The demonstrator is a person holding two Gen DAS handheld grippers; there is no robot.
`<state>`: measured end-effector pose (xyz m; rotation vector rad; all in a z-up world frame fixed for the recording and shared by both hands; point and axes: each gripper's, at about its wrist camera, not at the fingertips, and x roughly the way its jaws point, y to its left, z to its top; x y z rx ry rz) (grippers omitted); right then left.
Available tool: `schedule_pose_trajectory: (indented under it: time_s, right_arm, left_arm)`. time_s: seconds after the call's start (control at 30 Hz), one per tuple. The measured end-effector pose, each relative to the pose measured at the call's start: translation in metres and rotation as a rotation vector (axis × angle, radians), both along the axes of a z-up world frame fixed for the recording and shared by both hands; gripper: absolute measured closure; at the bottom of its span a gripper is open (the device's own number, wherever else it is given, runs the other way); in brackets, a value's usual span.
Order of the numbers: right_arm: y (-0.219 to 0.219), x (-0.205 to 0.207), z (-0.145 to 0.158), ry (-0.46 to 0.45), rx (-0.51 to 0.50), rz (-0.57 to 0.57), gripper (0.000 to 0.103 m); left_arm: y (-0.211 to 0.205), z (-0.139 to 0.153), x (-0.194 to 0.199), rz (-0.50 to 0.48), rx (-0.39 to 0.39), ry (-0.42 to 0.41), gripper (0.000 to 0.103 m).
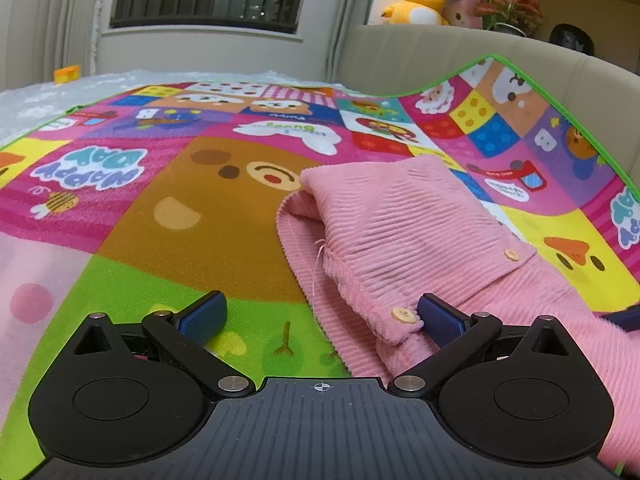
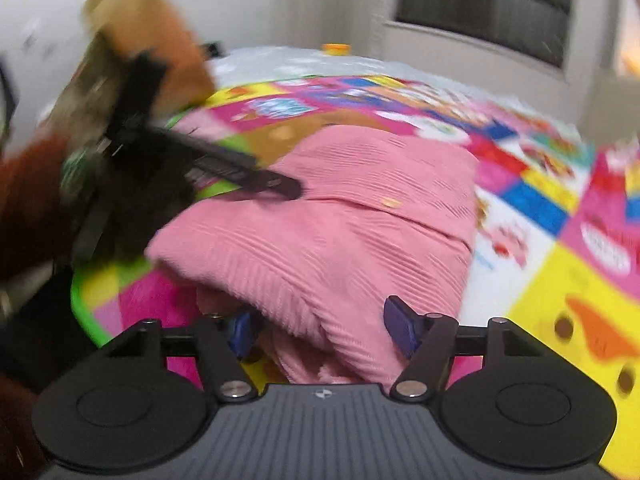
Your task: Fold clothes
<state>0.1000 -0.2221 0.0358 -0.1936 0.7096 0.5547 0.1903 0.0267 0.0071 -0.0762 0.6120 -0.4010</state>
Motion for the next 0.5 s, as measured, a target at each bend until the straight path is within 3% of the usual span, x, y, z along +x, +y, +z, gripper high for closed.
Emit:
schedule_pose_trajectory:
  time_s: [0.13,0.2,0.37,0.5]
  right_arm:
    - [0.007,-0.009,-0.019,-0.014,-0.012,-0.018,0.032]
    - [0.021,-0.022,-0.024,-0.099,-0.112,0.024,0.026]
    - [0.034,-0.057,-0.023,-0.315,-0.355,0.197,0.024]
    - [0.039,-0.069,-0.032,-0.447,-0.505,0.316,0.024]
  left_arm:
    - [-0.001,0.000,-0.002,0.003,-0.001,-0.005,0.000]
    - [0.000,0.001,-0.003,0.007,0.000,-0.009,0.000]
    - [0.019,0.013,-0.017,0.053,-0.068,0.010,0.000]
    - [0.036,0.030,-0.060,-0.012,-0.100,-0.022,0.000]
